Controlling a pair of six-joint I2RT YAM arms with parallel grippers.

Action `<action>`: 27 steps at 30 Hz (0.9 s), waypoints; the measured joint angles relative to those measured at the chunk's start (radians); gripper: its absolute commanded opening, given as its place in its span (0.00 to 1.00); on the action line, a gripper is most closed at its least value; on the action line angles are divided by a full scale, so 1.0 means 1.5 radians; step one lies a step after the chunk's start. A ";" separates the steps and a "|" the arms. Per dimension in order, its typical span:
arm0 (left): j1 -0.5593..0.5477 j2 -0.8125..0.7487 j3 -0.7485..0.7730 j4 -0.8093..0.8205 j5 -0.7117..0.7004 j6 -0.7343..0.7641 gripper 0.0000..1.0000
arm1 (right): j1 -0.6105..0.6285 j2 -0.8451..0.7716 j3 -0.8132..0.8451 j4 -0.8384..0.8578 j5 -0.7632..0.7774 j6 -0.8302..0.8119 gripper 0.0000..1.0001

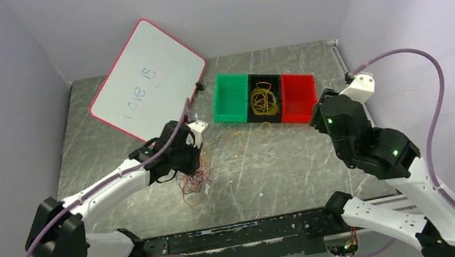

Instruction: Untangle the cables

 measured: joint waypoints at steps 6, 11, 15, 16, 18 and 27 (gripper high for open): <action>-0.013 0.040 0.012 -0.042 0.000 0.039 0.07 | 0.000 -0.056 -0.027 0.085 -0.057 -0.067 0.53; -0.014 0.040 0.020 -0.047 0.001 0.058 0.07 | 0.000 -0.053 -0.129 0.278 -0.305 -0.204 0.54; -0.016 0.026 0.021 -0.050 0.001 0.062 0.07 | 0.000 0.004 -0.215 0.410 -0.430 -0.251 0.56; -0.016 0.020 0.021 -0.050 0.001 0.062 0.07 | 0.000 0.018 -0.249 0.456 -0.457 -0.261 0.56; -0.016 0.007 0.021 -0.050 0.003 0.063 0.07 | 0.000 0.038 -0.303 0.522 -0.505 -0.277 0.56; -0.016 -0.046 0.008 -0.046 0.034 0.073 0.07 | 0.000 0.110 -0.516 0.890 -0.731 -0.335 0.54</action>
